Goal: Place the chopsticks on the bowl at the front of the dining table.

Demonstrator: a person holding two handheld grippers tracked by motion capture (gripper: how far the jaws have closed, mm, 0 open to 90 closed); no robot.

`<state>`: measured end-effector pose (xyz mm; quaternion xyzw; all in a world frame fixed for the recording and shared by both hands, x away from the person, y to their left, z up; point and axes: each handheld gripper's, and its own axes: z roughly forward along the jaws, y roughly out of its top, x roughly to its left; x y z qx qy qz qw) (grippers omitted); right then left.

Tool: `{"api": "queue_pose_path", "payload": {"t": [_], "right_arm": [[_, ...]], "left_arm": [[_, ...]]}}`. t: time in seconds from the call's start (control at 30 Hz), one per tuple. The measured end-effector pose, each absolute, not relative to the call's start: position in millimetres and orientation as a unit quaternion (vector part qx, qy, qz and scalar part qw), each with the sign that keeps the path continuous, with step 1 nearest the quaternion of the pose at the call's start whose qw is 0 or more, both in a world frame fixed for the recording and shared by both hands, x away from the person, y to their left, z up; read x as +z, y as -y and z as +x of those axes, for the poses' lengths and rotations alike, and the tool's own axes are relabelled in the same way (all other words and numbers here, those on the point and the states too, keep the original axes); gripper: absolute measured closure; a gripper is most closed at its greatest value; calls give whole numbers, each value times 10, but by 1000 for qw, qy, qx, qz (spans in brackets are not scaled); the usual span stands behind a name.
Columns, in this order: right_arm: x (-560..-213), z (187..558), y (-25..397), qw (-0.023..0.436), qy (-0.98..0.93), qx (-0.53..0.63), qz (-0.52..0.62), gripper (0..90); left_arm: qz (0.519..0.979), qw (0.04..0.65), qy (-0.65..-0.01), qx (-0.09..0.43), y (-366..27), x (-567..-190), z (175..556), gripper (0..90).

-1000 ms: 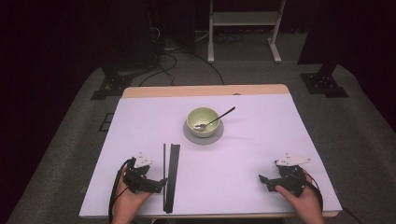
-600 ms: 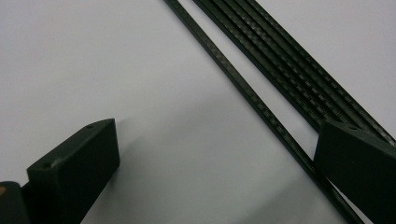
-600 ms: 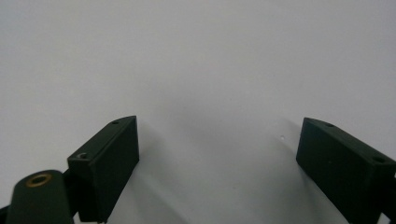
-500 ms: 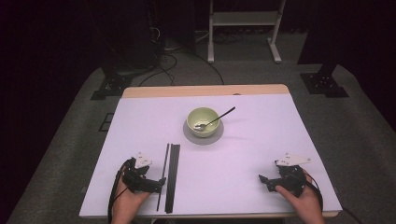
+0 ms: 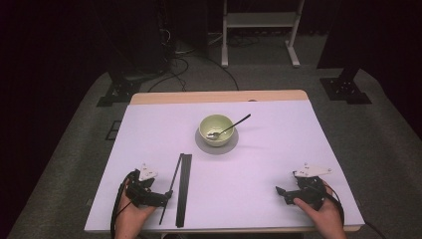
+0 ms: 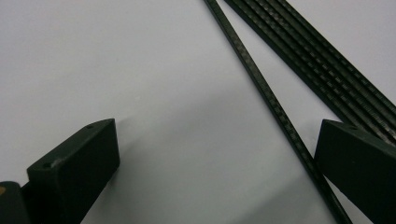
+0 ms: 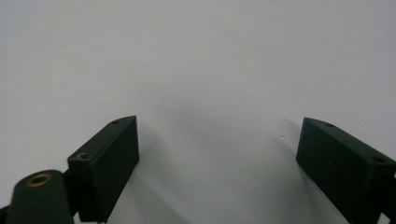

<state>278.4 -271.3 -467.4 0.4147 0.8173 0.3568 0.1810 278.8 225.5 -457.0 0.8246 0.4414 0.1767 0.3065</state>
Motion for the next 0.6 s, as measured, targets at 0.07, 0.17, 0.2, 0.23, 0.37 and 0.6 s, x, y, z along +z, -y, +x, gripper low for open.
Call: {"api": "queue_pose_path", "payload": {"t": [0.07, 0.17, 0.2, 0.23, 0.37, 0.6], "right_arm": [[-4674, 2784, 2713, 181, -817, 357, 415, 115], [-4674, 2784, 2713, 181, -817, 357, 414, 115], [-4674, 2784, 2713, 181, -817, 357, 414, 115], [-4674, 2784, 2713, 181, -817, 357, 414, 115], [-4674, 2784, 2713, 181, -817, 357, 414, 115], [-4674, 2784, 2713, 181, -817, 357, 414, 115]], "left_arm": [[825, 305, -442, 177, -2271, -4568, 2782, 0], [823, 304, -446, 179, -2304, -4566, 2775, 0], [821, 304, -448, 180, -2319, -4566, 2773, 0], [821, 304, -448, 180, -2319, -4566, 2773, 0], [821, 300, -451, 182, -2349, -4560, 2777, 0], [819, 297, -455, 185, -2392, -4554, 2784, 0]]}}
